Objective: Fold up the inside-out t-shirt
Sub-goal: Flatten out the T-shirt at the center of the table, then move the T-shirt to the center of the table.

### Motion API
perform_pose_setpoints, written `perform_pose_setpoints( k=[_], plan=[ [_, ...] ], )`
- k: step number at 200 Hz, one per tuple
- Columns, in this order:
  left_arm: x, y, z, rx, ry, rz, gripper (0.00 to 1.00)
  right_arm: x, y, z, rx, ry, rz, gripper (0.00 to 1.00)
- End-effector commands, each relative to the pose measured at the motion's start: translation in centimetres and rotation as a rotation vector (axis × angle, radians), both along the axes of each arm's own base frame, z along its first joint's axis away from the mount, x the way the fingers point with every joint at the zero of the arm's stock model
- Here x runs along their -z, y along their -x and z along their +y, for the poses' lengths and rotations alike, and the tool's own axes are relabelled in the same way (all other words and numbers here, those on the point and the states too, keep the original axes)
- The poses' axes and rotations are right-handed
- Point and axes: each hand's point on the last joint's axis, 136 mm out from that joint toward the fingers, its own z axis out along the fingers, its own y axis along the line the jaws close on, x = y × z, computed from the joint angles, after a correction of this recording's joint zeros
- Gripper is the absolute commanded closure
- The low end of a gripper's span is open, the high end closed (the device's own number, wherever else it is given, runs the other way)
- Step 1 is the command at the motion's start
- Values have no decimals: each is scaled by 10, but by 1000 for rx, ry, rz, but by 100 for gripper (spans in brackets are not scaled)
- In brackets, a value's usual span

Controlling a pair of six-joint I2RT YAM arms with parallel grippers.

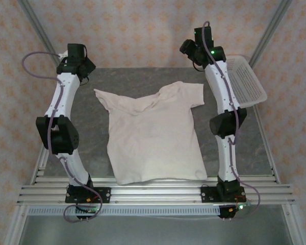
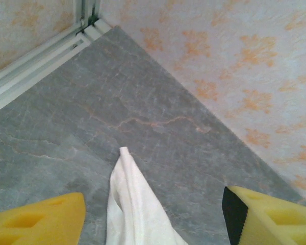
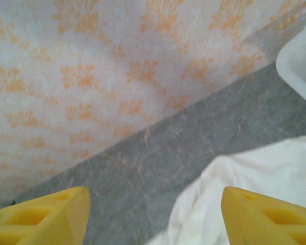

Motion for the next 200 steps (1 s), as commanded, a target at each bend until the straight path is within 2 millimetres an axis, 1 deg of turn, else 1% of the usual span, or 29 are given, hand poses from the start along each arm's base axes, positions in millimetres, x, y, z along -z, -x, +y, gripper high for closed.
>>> perform_pose_setpoints(
  k=[1, 12, 13, 15, 16, 18, 33, 34, 38, 40, 41, 42, 45, 46, 57, 68, 73, 82, 98, 106, 113, 120, 133, 141, 143, 150, 162, 180, 200],
  plan=[
    [-108, 43, -21, 65, 48, -283, 28, -44, 56, 16, -150, -48, 6, 32],
    [-99, 58, -38, 116, 113, -299, 29, -24, 67, 25, -201, -48, 56, 32],
    [-99, 59, -39, 120, 116, -302, 29, -28, 69, 26, -203, -50, 46, 32],
    [-94, 62, -43, 131, 126, -297, 29, -22, 72, 27, -208, -47, 57, 32],
    [-95, 64, -45, 136, 130, -302, 30, -24, 73, 27, -211, -47, 50, 32],
    [-94, 67, -48, 145, 135, -305, 30, -18, 76, 28, -215, -44, 63, 32],
    [-66, 91, -79, 224, 138, -259, 30, 11, 99, 31, -249, -49, 85, 32],
    [-63, 92, -81, 229, 136, -252, 30, 9, 100, 31, -250, -52, 74, 32],
    [-54, 99, -89, 249, 125, -232, 30, 23, 107, 31, -253, -58, 92, 32],
    [-50, 102, -94, 262, 119, -221, 30, 27, 111, 30, -254, -63, 92, 32],
    [-48, 104, -96, 268, 116, -216, 30, 24, 112, 30, -255, -67, 81, 32],
    [-45, 106, -98, 273, 114, -208, 30, 24, 114, 31, -257, -70, 78, 32],
    [-38, 110, -105, 293, 107, -193, 30, 37, 122, 30, -260, -73, 98, 32],
    [-34, 112, -107, 299, 105, -184, 30, 35, 123, 30, -260, -76, 89, 33],
    [-5, 129, -132, 367, 97, -124, 31, 68, 150, 29, -270, -78, 131, 34],
    [30, 145, -152, 416, 100, -60, 31, 98, 177, 24, -259, -54, 171, 34],
    [45, 152, -159, 429, 100, -30, 32, 107, 189, 21, -249, -44, 182, 35],
    [75, 166, -169, 445, 108, 34, 34, 135, 213, 15, -236, -26, 232, 36],
    [123, 188, -192, 492, 145, 109, 37, 174, 246, -3, -162, -20, 299, 39],
    [145, 194, -201, 512, 154, 136, 40, 190, 258, -6, -155, -41, 310, 44],
    [161, 197, -207, 523, 152, 165, 47, 204, 266, -7, -152, -50, 323, 51],
    [177, 198, -211, 530, 158, 202, 59, 214, 271, -10, -146, -45, 342, 62],
    [197, 193, -223, 553, 190, 247, 84, 230, 274, -12, -136, -29, 383, 90],
    [204, 188, -230, 558, 212, 265, 97, 237, 271, -10, -138, -32, 402, 99],
    [205, 186, -232, 560, 216, 267, 100, 237, 270, -8, -140, -35, 403, 100],
    [210, 181, -235, 551, 223, 286, 100, 243, 265, -3, -149, -46, 414, 100],
    [217, 172, -232, 515, 199, 314, 100, 251, 254, 4, -149, -64, 425, 100],
    [223, 156, -219, 429, 140, 308, 100, 258, 235, 11, -139, -69, 428, 100],
    [240, 137, -206, 357, 117, 333, 100, 275, 216, 5, -67, -41, 437, 100]
  ],
)
